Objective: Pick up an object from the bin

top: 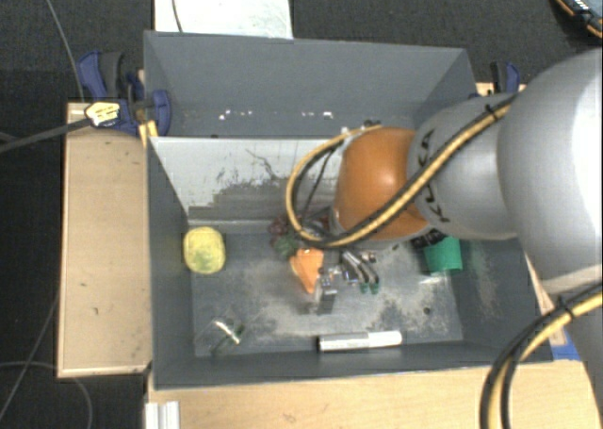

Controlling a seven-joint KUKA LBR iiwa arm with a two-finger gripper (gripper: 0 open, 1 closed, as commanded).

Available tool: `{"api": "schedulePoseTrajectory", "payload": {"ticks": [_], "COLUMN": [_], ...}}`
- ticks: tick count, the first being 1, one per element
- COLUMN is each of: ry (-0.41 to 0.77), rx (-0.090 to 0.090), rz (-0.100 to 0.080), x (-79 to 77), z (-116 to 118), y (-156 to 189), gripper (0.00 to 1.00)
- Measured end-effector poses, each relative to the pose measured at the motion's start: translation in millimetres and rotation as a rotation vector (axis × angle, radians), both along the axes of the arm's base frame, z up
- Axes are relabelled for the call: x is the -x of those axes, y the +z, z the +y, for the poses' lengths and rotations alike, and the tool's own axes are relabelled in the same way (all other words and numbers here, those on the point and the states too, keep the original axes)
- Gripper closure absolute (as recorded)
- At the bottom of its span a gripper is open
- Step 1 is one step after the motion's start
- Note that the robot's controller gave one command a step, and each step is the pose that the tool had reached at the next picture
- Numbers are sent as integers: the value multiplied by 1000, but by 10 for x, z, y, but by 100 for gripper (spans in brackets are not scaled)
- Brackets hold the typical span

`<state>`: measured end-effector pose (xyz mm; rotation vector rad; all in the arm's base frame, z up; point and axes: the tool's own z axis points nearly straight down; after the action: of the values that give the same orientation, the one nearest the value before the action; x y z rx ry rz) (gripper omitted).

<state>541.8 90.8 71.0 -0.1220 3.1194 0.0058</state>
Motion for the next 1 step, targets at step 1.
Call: {"api": "schedulePoseTrajectory", "payload": {"ticks": [1], "ry": [-193], "rx": [-3], "rz": [2], "x": [1], "z": [-30], "y": [98], "gripper": [100]}}
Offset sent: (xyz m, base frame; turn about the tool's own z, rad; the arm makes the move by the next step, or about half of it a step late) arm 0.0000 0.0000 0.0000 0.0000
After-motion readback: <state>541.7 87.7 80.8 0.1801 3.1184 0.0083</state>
